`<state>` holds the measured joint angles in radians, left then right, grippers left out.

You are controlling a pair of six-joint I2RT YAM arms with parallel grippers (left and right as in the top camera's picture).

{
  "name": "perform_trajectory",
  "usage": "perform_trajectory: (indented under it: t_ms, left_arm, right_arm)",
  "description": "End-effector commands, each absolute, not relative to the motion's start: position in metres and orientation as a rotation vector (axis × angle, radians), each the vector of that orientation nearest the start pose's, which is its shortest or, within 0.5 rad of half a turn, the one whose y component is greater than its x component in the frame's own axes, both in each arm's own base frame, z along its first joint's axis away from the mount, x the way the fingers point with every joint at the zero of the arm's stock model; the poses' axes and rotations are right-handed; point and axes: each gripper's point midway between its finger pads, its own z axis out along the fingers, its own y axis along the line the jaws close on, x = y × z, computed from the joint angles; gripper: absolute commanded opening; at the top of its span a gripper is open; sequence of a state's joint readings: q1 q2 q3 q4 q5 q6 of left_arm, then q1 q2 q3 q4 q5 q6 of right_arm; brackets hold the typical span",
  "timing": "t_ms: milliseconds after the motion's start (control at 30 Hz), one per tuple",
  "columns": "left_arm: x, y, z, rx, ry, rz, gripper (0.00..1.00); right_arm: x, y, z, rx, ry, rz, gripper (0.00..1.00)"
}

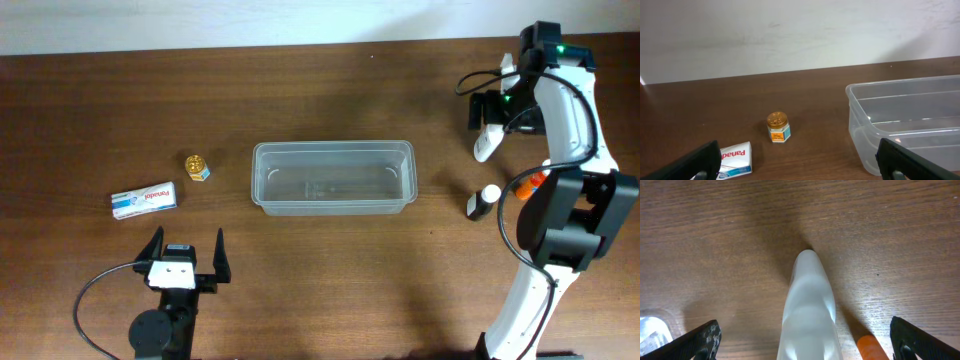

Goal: Pack container
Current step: 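Lower the right gripper and close it on the white spray bottle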

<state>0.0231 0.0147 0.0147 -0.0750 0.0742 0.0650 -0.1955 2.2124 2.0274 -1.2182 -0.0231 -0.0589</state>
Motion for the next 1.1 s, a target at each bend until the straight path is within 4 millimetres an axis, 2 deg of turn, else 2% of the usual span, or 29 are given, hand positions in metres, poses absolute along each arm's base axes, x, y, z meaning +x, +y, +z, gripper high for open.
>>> perform_trajectory:
  t_ms: [0, 100, 133, 233, 400, 533, 867, 1000, 1067]
  left_arm:
    - [0.2459, -0.005, 0.1579, 0.1, 1.641, 0.028, 0.99]
    - [0.2459, -0.005, 0.1578, 0.1, 1.641, 0.028, 0.99]
    - [0.2459, -0.005, 0.1579, 0.099, 1.641, 0.028, 0.99]
    - [0.2459, -0.005, 0.158, 0.1, 1.64, 0.028, 0.99]
    - [0.2459, -0.005, 0.1579, 0.1, 1.641, 0.028, 0.99]
    - [0.2459, -0.005, 0.1579, 0.1, 1.641, 0.028, 0.99]
    - [0.2459, -0.005, 0.1579, 0.1, 1.641, 0.028, 0.99]
    - [0.2459, -0.005, 0.1578, 0.099, 1.641, 0.028, 0.99]
    - [0.2459, -0.005, 0.1579, 0.1, 1.641, 0.028, 0.99]
  right_arm:
    - [0.4692, -0.0883, 0.0924, 0.203, 2.957, -0.012, 0.98]
    - [0.4718, -0.0888, 0.0929, 0.202, 2.946, -0.014, 0.92]
    - [0.4725, -0.089, 0.0929, 0.202, 2.943, -0.015, 0.84]
    - [0.4748, -0.0894, 0.0931, 0.201, 2.934, -0.016, 0.73]
    - [0.4767, -0.0898, 0.0935, 0.2, 2.926, -0.018, 0.69]
    - [0.4767, -0.0898, 0.0935, 0.195, 2.926, -0.018, 0.61]
    - [0.4712, -0.0883, 0.0843, 0.203, 2.952, -0.013, 0.6]
    - [0.4714, -0.0883, 0.0844, 0.203, 2.951, -0.012, 0.47]
    - [0.4712, -0.0883, 0.0843, 0.203, 2.952, -0.012, 0.46]
